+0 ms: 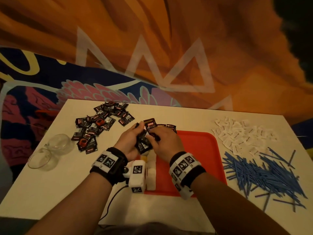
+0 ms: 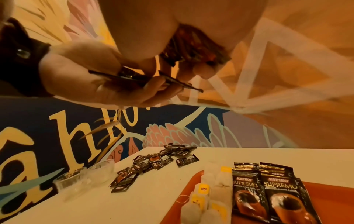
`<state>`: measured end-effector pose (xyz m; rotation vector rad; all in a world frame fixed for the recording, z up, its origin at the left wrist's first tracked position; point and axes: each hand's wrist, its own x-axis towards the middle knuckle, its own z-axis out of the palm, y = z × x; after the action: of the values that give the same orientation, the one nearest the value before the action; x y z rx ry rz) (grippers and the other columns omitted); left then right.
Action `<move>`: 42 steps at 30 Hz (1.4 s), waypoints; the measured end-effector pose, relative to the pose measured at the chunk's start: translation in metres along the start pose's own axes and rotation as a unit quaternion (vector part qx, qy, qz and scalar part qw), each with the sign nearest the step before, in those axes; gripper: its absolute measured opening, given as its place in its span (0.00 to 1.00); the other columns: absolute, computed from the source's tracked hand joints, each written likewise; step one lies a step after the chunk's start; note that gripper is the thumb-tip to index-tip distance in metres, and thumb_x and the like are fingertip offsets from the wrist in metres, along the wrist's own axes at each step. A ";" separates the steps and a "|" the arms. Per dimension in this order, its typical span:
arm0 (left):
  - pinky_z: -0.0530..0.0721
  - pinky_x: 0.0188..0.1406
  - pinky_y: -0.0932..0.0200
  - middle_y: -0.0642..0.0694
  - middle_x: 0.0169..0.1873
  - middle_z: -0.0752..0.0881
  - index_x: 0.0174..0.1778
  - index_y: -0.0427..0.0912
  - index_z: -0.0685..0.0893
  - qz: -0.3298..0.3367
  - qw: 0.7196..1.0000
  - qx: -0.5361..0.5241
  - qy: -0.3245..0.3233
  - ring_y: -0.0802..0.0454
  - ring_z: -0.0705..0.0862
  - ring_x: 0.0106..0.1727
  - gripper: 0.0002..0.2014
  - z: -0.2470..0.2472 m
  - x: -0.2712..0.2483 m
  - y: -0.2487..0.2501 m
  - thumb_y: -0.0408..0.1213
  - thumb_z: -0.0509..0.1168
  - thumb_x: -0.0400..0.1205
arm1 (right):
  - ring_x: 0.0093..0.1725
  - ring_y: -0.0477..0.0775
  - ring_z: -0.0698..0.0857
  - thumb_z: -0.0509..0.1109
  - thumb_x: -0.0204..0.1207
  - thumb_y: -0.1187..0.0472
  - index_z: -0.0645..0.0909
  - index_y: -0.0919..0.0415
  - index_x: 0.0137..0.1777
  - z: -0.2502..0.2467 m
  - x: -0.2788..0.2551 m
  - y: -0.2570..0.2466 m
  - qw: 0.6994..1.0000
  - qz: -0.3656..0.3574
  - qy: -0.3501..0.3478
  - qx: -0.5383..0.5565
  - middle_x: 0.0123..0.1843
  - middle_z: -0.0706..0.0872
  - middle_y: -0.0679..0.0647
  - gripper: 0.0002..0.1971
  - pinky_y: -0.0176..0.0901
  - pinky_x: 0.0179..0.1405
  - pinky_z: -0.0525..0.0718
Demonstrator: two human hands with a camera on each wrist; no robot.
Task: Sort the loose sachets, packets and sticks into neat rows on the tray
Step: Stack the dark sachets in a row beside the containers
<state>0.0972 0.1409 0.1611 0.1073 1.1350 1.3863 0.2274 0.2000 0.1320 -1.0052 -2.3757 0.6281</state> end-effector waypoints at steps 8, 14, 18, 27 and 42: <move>0.89 0.36 0.47 0.34 0.49 0.90 0.60 0.39 0.83 0.025 0.990 0.132 0.043 0.40 0.90 0.41 0.10 -0.024 0.004 0.005 0.25 0.61 0.86 | 0.42 0.39 0.81 0.74 0.77 0.57 0.87 0.52 0.50 0.001 0.003 -0.018 0.985 0.089 -0.038 0.146 0.45 0.87 0.45 0.04 0.33 0.44 0.77; 0.91 0.33 0.45 0.32 0.53 0.88 0.63 0.39 0.82 0.014 0.989 0.148 0.002 0.38 0.90 0.42 0.13 -0.025 0.004 0.012 0.25 0.65 0.84 | 0.38 0.50 0.80 0.86 0.63 0.52 0.80 0.50 0.42 -0.004 0.014 -0.008 0.910 0.269 0.011 0.316 0.39 0.81 0.54 0.16 0.48 0.41 0.83; 0.90 0.32 0.46 0.31 0.48 0.88 0.64 0.31 0.80 -0.030 0.993 0.111 -0.027 0.38 0.89 0.40 0.13 -0.020 0.000 0.014 0.34 0.63 0.87 | 0.51 0.59 0.90 0.81 0.68 0.70 0.85 0.58 0.51 -0.006 0.017 -0.010 0.865 0.266 -0.052 0.422 0.52 0.91 0.62 0.14 0.55 0.56 0.88; 0.91 0.44 0.41 0.29 0.54 0.88 0.61 0.28 0.82 -0.003 0.993 0.119 0.016 0.37 0.90 0.46 0.10 -0.031 0.002 0.008 0.28 0.63 0.86 | 0.39 0.56 0.90 0.67 0.74 0.81 0.81 0.66 0.52 -0.001 0.010 -0.010 0.804 0.344 0.036 0.484 0.43 0.89 0.60 0.12 0.47 0.39 0.88; 0.89 0.49 0.44 0.34 0.44 0.92 0.51 0.31 0.88 0.071 0.986 0.109 0.102 0.38 0.90 0.45 0.08 -0.025 0.006 0.004 0.33 0.73 0.81 | 0.36 0.59 0.87 0.76 0.72 0.69 0.81 0.49 0.30 0.013 0.009 -0.027 0.835 0.315 -0.029 0.449 0.33 0.86 0.54 0.15 0.53 0.36 0.86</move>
<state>0.0762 0.1338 0.1477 0.2098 1.4740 1.4173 0.1999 0.1875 0.1399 -1.2560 -1.3843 1.8029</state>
